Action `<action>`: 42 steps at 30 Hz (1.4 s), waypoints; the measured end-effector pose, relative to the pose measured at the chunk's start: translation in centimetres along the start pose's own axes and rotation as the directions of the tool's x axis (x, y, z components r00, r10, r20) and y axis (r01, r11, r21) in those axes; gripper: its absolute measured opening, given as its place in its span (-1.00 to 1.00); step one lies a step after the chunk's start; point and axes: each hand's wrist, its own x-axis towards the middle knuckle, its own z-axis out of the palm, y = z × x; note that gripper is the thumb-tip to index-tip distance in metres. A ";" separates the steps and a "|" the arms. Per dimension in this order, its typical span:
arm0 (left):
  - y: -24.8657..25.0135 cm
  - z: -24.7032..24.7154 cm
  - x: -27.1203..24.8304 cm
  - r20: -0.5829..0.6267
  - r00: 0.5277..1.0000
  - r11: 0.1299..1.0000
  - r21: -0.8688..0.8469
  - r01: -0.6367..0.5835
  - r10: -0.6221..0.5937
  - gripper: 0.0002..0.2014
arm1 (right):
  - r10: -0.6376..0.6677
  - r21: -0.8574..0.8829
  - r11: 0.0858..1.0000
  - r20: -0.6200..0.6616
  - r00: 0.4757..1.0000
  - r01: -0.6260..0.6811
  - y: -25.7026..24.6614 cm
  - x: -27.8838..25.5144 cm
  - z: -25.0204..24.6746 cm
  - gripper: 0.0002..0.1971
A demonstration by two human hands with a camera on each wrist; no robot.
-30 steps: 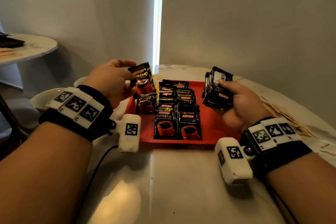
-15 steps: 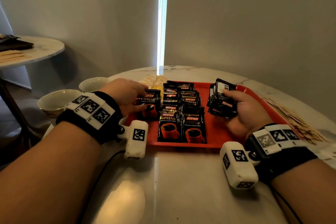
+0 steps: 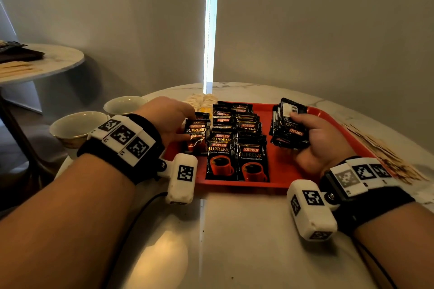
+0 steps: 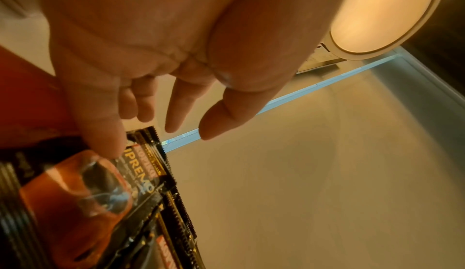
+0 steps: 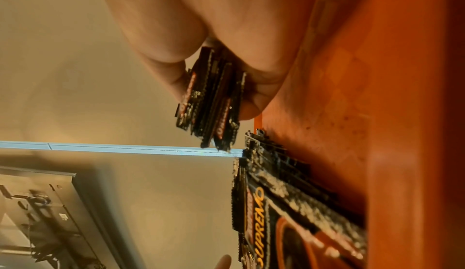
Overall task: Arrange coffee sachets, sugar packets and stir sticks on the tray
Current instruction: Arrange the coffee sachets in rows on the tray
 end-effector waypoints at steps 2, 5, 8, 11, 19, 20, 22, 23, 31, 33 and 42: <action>0.5 0.2 -0.2 -0.008 1.000 1.000 0.008 0.013 -0.013 -0.87 | 0.002 -0.005 1.000 0.003 1.000 -0.002 0.0 0.0 0.0 -0.60; 0.7 0.8 -0.9 0.063 0.997 0.998 -0.028 0.050 -0.048 -0.92 | -0.006 -0.015 1.000 0.008 1.000 0.006 0.0 0.1 -0.1 -0.62; 0.5 1.3 -1.4 0.164 0.980 0.993 -0.028 0.119 -0.113 -0.86 | -0.009 -0.022 1.000 0.015 1.000 0.010 0.0 0.0 0.0 -0.64; 0.6 1.3 -1.6 0.199 0.970 0.988 -0.027 0.151 -0.142 -0.86 | -0.007 -0.029 1.000 0.019 1.000 0.008 0.0 -0.1 0.0 -0.61; 0.6 1.2 -1.3 0.156 0.982 0.994 -0.011 0.107 -0.104 -0.93 | -0.006 -0.054 0.999 -0.018 1.000 0.005 -0.1 -0.3 0.4 -0.64; 0.6 1.2 -1.2 0.146 0.985 0.995 -0.014 0.094 -0.091 -0.92 | -0.017 -0.059 0.998 -0.038 0.999 0.014 -0.1 -0.4 0.4 -0.62; 0.6 1.1 -1.1 0.105 0.993 0.998 -0.042 0.049 -0.044 -0.88 | -0.051 -0.056 0.997 -0.092 0.994 0.046 -0.2 -0.4 0.6 -0.53; 0.7 1.0 -1.2 0.088 0.996 0.998 -0.067 0.012 -0.007 -0.87 | -0.075 -0.050 0.996 -0.119 0.990 0.069 -0.2 -0.5 0.6 -0.51; 1.4 1.5 -2.7 0.322 0.902 0.931 -0.315 -0.184 0.287 -0.79 | -0.120 -0.063 0.991 -0.001 0.993 0.120 -1.5 -2.3 3.2 -0.66; 1.3 2.0 -3.3 0.417 0.857 0.937 -0.298 -0.184 0.301 -0.72 | -0.104 -0.071 0.992 0.053 0.993 0.107 -1.6 -2.9 4.2 -0.64; 0.7 3.1 -3.4 0.520 0.785 0.942 -0.200 -0.271 0.336 -0.59 | 0.044 -0.182 0.983 0.176 0.983 -0.012 -0.7 -4.9 6.2 -0.71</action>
